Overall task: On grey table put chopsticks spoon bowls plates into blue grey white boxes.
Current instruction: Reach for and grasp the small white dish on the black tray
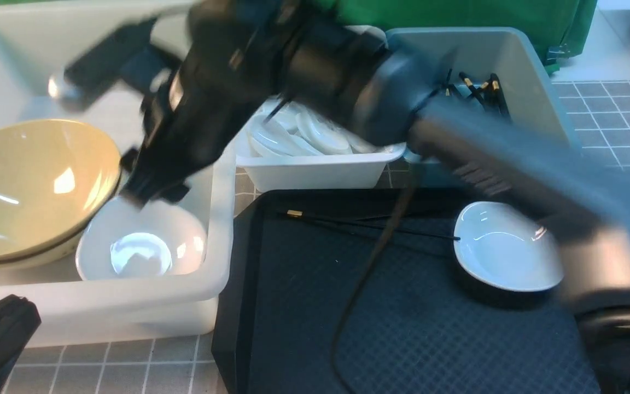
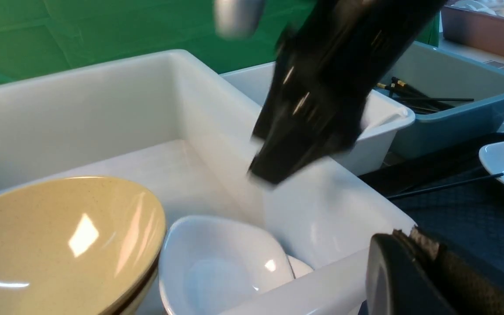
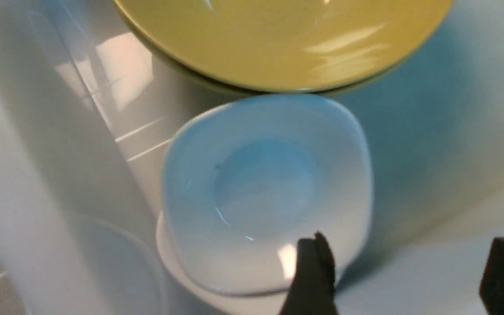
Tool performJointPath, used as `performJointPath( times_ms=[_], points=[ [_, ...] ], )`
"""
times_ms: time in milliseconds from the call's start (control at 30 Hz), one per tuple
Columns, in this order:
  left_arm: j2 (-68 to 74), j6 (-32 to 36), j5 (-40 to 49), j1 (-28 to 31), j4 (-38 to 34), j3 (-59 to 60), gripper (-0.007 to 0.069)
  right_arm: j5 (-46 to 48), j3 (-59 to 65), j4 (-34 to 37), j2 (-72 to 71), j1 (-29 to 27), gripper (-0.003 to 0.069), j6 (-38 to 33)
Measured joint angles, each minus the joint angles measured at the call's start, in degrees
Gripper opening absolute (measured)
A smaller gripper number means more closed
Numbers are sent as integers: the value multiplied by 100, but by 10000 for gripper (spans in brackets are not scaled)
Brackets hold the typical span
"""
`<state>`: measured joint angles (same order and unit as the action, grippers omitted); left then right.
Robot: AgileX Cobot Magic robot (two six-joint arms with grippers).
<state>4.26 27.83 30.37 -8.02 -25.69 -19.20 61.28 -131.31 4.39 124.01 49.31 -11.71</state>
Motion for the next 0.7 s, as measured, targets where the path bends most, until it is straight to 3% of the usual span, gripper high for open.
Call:
performJointPath(
  times_ms=[167, 333, 433, 700],
  points=[
    [0, 0, 16, 0, 0, 0, -8, 15, 850, -64, -1217, -403, 481, -185],
    [0, 0, 30, 0, 0, 0, -8, 845, 1639, -980, -1989, -1167, 373, 197],
    [0, -141, 30, 0, 20, 0, -8, 887, 2653, -1212, -2371, -1751, 286, 343],
    [1102, -2599, 390, 0, 874, -782, -8, -162, 5198, -1274, -3232, -2485, 153, 740]
  ],
)
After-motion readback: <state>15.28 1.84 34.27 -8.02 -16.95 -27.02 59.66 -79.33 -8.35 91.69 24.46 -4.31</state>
